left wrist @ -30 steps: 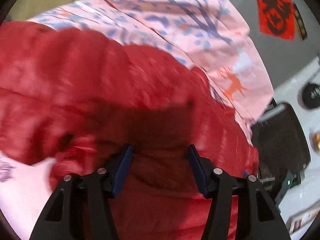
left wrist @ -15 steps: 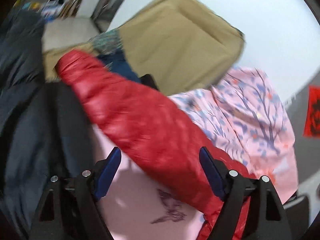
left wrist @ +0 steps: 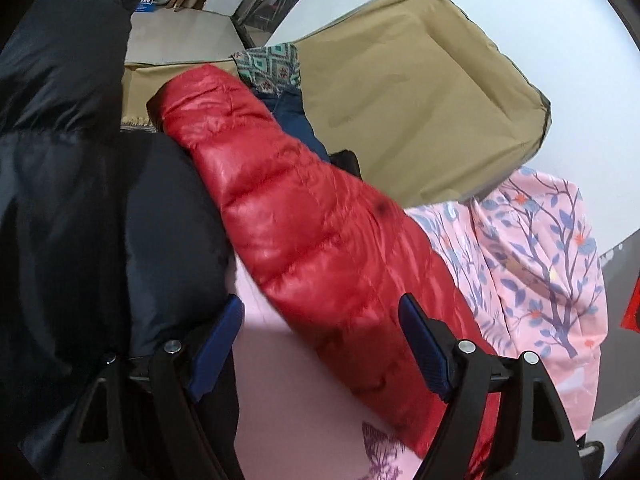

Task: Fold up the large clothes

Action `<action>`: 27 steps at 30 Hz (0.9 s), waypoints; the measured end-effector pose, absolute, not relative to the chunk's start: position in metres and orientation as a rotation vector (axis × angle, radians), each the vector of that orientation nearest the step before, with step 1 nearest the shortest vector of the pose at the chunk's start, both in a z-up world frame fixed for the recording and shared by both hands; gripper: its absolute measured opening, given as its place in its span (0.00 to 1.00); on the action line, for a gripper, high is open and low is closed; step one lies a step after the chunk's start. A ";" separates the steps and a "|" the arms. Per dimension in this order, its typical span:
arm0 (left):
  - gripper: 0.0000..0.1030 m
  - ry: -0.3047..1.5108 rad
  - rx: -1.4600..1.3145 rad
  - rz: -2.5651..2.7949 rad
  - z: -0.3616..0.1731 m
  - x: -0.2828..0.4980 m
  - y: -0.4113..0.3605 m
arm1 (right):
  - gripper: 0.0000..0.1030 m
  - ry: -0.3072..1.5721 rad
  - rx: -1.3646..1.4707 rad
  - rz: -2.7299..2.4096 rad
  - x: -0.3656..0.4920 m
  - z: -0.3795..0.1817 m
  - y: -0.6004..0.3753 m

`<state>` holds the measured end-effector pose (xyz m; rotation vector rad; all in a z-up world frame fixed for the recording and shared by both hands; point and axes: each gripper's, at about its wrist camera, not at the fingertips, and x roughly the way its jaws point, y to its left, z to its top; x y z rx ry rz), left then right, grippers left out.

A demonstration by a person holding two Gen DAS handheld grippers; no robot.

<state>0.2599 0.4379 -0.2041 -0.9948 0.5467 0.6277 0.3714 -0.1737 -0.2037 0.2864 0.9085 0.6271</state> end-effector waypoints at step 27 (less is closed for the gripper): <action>0.14 0.483 -0.736 0.612 -0.175 0.276 0.424 | 0.84 0.948 0.310 0.643 0.375 -0.212 -0.171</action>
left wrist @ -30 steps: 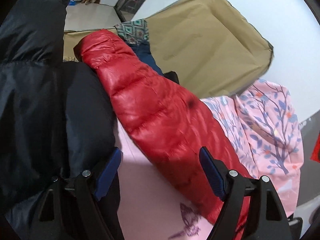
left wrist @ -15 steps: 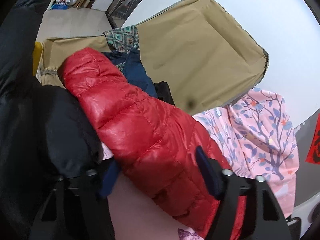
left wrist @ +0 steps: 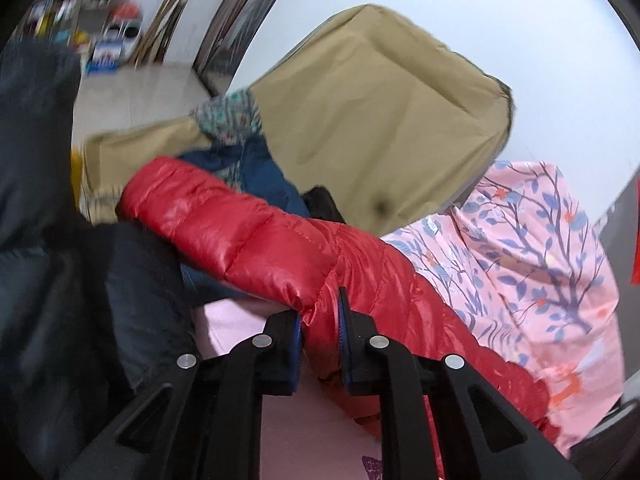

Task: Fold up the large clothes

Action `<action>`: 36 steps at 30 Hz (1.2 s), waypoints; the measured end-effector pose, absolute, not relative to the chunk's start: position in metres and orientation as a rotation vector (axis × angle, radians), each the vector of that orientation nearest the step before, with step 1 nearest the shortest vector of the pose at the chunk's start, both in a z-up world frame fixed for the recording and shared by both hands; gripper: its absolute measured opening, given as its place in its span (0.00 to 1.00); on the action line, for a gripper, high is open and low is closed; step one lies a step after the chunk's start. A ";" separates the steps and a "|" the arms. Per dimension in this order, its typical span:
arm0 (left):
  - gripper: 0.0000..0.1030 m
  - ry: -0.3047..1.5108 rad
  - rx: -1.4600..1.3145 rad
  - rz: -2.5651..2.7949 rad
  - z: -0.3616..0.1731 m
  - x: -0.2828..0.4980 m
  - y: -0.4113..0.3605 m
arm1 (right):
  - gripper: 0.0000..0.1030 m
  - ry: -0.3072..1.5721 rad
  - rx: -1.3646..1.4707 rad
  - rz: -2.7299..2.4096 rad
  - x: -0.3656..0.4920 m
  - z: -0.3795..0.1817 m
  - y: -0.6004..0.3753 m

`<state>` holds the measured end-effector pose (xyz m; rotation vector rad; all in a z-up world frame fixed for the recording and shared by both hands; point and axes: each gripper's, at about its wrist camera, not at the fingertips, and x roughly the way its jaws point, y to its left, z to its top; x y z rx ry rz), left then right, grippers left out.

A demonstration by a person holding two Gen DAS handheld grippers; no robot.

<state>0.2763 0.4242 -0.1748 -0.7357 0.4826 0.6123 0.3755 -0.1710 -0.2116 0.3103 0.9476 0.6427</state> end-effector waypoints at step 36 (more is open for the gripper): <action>0.19 0.737 0.376 -0.014 -0.207 0.390 -0.028 | 0.86 0.969 0.457 0.706 0.382 -0.216 -0.190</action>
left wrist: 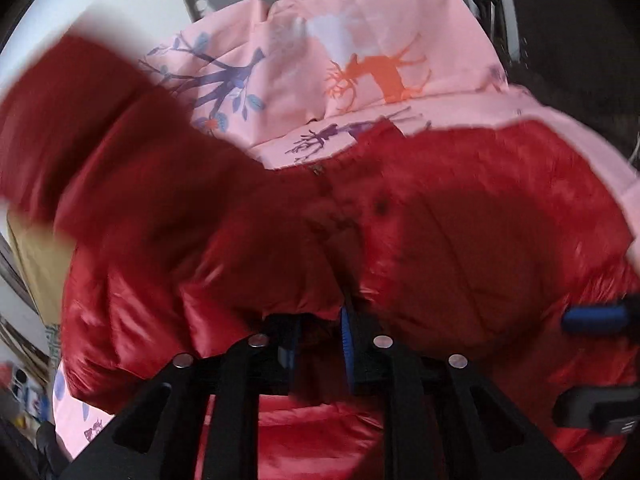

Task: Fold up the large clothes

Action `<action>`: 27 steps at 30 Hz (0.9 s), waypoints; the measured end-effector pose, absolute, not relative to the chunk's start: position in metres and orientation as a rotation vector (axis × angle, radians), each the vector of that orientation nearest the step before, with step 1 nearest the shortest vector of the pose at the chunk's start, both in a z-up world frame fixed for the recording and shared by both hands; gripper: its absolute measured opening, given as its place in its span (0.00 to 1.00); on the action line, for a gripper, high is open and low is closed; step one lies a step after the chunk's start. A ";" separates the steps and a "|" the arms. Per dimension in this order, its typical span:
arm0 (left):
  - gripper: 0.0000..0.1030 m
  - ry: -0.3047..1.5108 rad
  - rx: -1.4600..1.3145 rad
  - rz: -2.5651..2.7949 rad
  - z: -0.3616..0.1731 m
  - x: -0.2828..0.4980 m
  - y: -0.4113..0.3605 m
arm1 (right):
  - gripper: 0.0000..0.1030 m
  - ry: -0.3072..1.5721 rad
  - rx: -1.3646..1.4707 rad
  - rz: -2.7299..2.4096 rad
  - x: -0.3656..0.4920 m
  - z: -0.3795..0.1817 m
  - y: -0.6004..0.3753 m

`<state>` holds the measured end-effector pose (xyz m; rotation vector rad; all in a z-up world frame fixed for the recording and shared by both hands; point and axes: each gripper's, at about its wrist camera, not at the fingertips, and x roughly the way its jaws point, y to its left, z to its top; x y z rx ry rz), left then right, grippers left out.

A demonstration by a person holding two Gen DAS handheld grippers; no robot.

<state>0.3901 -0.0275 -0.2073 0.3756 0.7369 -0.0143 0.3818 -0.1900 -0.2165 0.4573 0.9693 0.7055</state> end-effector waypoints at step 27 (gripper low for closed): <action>0.86 0.601 -0.442 0.271 -0.173 0.370 0.242 | 0.86 0.865 0.861 0.660 0.447 -0.166 -0.244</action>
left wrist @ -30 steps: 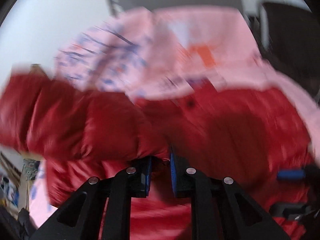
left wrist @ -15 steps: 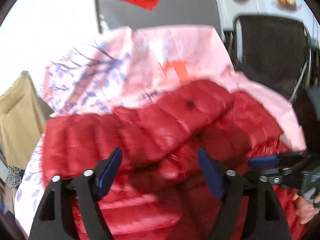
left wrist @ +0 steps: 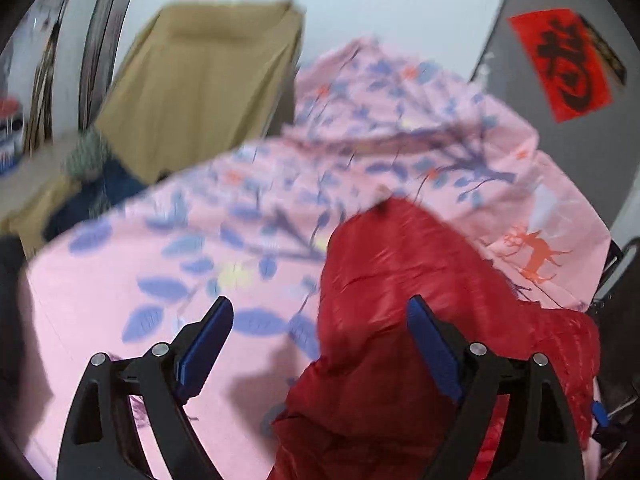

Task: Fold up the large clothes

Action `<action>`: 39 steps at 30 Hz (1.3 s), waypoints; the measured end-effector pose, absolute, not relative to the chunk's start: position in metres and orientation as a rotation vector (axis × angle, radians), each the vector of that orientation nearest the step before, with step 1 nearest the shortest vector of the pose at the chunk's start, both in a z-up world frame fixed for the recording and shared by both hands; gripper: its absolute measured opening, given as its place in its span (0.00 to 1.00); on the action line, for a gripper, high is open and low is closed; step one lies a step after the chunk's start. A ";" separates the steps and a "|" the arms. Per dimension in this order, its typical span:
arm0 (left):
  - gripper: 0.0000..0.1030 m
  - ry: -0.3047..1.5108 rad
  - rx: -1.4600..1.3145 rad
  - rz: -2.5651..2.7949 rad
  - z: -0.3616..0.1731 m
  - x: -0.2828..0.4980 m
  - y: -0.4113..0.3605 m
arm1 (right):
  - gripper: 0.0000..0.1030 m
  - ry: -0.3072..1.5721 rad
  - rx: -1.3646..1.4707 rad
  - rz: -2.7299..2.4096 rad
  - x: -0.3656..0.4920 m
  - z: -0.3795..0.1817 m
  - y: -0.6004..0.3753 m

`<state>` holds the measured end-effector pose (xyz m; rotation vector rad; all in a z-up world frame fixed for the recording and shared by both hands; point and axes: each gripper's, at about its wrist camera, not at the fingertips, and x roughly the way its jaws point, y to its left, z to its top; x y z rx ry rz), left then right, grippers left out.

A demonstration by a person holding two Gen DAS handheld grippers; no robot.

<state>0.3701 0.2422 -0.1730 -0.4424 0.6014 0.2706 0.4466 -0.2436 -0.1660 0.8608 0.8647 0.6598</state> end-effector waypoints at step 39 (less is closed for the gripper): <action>0.87 0.789 -0.393 0.255 -0.208 0.394 0.235 | 0.57 0.808 0.701 0.440 0.439 -0.154 -0.261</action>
